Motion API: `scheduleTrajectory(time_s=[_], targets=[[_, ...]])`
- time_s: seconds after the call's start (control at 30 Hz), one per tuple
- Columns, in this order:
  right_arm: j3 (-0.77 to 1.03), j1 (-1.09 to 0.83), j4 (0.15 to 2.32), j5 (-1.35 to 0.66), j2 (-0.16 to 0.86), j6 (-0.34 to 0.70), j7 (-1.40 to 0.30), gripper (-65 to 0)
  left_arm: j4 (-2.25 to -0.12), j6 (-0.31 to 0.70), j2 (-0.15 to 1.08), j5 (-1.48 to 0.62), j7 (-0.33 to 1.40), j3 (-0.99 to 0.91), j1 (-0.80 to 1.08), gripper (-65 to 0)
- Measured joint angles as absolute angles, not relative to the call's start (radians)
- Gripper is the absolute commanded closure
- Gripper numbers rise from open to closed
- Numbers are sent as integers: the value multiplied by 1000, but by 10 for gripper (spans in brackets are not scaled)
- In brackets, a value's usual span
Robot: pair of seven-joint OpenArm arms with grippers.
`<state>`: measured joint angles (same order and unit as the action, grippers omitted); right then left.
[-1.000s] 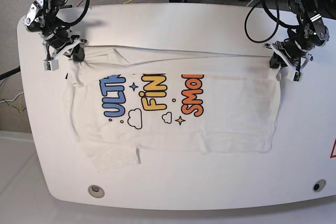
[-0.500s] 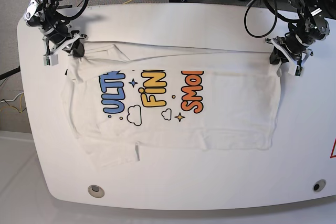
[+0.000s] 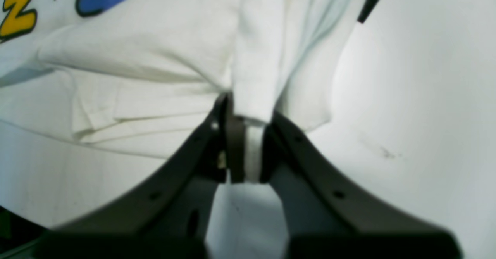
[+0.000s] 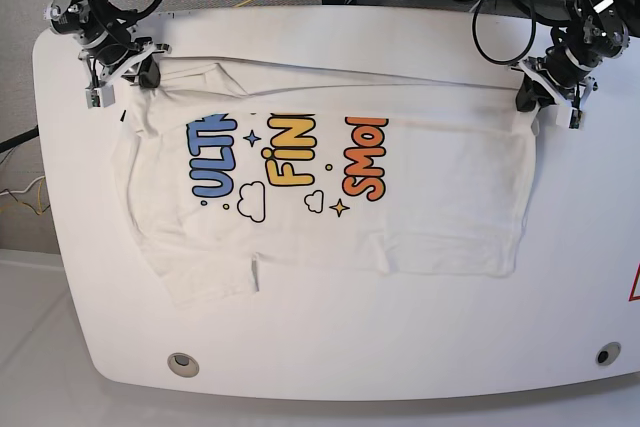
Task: Fold the T-shirt properly
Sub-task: 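Pull the folded edge with both grippers toward the robot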
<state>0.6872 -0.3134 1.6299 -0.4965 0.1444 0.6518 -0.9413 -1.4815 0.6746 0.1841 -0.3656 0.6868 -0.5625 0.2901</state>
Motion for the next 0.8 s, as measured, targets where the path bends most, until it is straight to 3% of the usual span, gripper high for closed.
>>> scheduleTrajectory(time_s=[0.8], targets=[[685,-306,1629,-440,163,656,-939,0,-1491,679,175,-397,651,-568,352,-23]])
